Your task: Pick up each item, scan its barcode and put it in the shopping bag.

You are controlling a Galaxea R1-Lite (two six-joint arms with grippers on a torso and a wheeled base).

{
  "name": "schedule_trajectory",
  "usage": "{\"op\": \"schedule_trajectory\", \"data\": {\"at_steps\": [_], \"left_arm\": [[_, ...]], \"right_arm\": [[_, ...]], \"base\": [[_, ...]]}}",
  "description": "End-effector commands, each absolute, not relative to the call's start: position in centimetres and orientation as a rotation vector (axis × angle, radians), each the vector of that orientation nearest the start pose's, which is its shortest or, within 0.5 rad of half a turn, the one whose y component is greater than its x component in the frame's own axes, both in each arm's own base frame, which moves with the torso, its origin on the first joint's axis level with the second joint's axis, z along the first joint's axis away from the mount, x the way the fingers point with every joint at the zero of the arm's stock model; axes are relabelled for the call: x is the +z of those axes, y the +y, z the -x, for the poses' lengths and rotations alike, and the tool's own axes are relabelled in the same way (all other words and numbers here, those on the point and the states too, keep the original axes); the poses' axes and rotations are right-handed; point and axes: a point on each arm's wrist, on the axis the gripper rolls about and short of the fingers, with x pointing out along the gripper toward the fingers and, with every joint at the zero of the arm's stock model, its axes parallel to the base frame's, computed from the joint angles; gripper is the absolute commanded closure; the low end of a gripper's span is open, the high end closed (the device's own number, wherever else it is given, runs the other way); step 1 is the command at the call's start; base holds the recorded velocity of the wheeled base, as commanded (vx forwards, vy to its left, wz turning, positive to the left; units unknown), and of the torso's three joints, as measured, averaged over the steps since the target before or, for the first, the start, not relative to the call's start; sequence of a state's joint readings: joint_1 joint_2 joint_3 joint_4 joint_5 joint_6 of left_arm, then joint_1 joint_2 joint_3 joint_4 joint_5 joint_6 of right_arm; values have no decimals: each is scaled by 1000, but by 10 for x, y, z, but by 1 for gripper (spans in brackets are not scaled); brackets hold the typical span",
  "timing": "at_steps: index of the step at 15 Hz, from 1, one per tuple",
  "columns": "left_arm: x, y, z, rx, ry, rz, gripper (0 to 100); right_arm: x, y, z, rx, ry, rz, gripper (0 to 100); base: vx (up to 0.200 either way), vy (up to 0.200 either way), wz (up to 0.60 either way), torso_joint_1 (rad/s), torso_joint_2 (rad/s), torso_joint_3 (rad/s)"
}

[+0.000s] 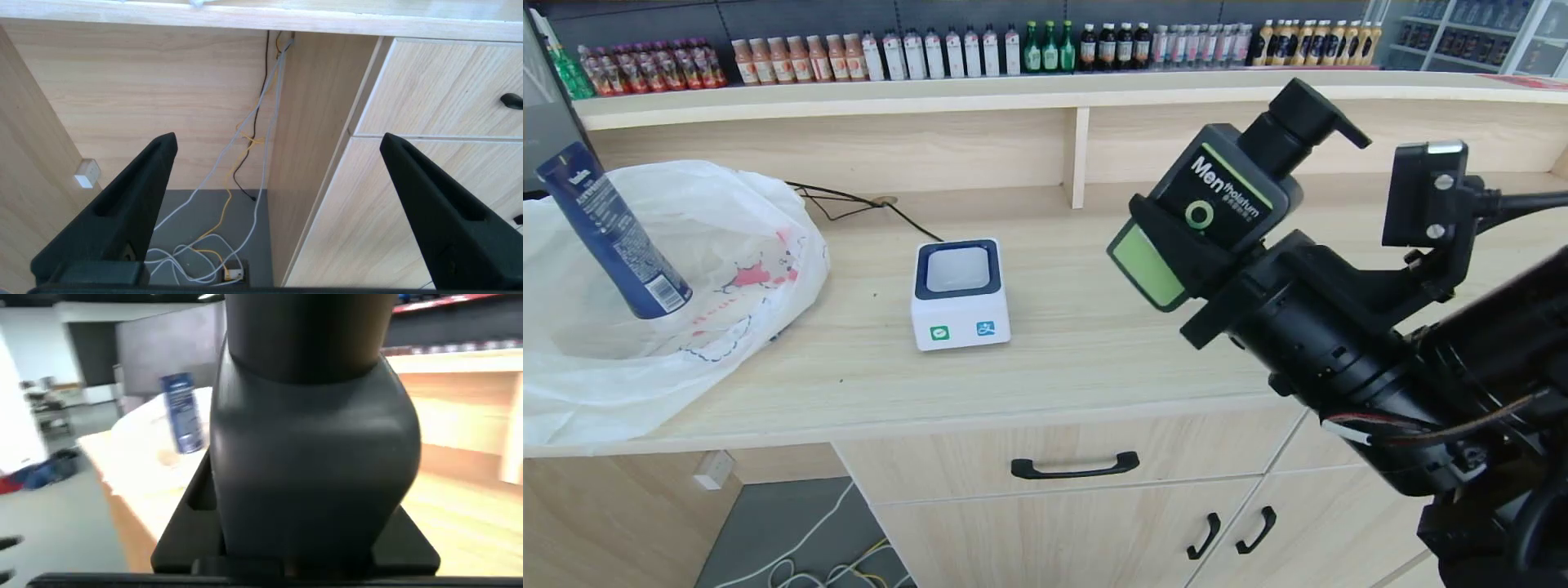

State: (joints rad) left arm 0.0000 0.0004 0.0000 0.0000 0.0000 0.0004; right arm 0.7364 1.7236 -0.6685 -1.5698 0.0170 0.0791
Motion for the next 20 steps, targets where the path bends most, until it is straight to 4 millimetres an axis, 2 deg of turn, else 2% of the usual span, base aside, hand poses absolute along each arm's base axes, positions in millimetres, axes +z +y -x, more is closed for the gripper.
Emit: {"op": "schedule_trajectory", "data": {"at_steps": [1, 4, 6, 8, 11, 20], "left_arm": [[75, 0, 23, 0, 0, 0, 0], [75, 0, 23, 0, 0, 0, 0], [75, 0, 23, 0, 0, 0, 0], [75, 0, 23, 0, 0, 0, 0], [75, 0, 23, 0, 0, 0, 0], [75, 0, 23, 0, 2, 5, 0]], "right_arm": [[234, 183, -219, 662, -468, -271, 100], [231, 176, -220, 541, -450, -285, 100], [233, 176, -220, 529, -463, -268, 100], [224, 172, -218, 520, -431, -240, 100], [230, 173, -220, 526, -455, -251, 100], [231, 178, -225, 529, -457, -260, 100]], "base": [[0, 0, 0, 0, 0, 0], [0, 0, 0, 0, 0, 0], [0, 0, 0, 0, 0, 0], [0, 0, 0, 0, 0, 0], [0, 0, 0, 0, 0, 0], [0, 200, 0, 4, 3, 2]]}}
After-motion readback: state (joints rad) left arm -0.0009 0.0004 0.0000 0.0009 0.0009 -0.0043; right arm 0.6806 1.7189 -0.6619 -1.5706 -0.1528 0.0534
